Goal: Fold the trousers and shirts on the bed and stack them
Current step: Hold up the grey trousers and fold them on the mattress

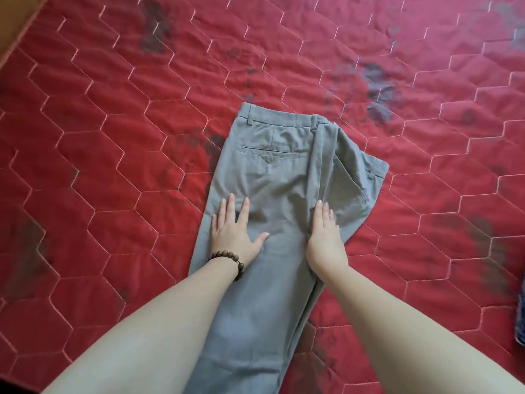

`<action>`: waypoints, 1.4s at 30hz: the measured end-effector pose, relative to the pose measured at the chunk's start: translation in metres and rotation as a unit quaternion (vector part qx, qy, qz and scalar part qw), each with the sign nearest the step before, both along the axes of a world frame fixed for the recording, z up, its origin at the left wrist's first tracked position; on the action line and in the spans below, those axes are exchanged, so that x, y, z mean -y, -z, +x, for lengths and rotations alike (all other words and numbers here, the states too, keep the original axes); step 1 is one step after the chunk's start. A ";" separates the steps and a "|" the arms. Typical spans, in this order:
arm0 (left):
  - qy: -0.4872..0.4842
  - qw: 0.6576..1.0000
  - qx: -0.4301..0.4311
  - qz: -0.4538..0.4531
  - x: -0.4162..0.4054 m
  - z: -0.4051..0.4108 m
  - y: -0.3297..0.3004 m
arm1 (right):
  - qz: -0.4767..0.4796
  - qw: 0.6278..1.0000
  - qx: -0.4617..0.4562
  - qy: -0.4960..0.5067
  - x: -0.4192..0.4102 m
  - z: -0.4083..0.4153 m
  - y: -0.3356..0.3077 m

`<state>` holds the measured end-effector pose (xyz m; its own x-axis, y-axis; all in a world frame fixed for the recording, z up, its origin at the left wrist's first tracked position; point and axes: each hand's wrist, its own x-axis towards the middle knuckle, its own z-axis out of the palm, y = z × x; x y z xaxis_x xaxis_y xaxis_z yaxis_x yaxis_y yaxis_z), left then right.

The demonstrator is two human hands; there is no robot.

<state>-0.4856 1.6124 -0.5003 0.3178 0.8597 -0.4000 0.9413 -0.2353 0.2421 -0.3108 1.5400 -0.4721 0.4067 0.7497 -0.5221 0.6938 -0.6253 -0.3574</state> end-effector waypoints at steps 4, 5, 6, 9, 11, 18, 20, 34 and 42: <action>0.007 0.999 0.005 -0.035 0.009 0.000 -0.005 | 0.015 1.000 0.014 -0.015 0.013 -0.005 -0.002; 0.009 0.999 0.004 -0.045 0.014 0.001 -0.006 | 0.017 1.000 0.015 -0.010 0.017 -0.007 -0.004; 0.014 0.998 0.002 -0.054 0.020 0.003 -0.007 | 0.018 1.000 0.015 -0.001 0.022 -0.009 -0.005; 0.046 0.997 -0.015 -0.067 0.049 0.004 -0.009 | 0.015 1.000 0.010 0.022 0.036 -0.013 -0.010; 0.069 0.995 -0.030 -0.067 0.074 0.003 -0.008 | 0.013 1.000 0.004 0.023 0.050 -0.013 -0.013; 0.134 0.987 -0.044 -0.075 0.169 0.006 -0.009 | 0.005 0.999 -0.040 0.036 0.152 -0.024 -0.024; 0.149 0.984 -0.048 -0.087 0.196 0.010 -0.010 | -0.008 0.996 -0.062 0.061 0.185 -0.025 -0.027; 0.133 0.988 0.024 -0.069 0.258 0.057 -0.044 | 0.102 0.992 0.047 0.052 0.242 0.017 -0.046; 0.089 0.994 0.054 0.016 0.143 0.117 -0.055 | 0.091 0.989 0.087 0.083 0.178 0.119 -0.033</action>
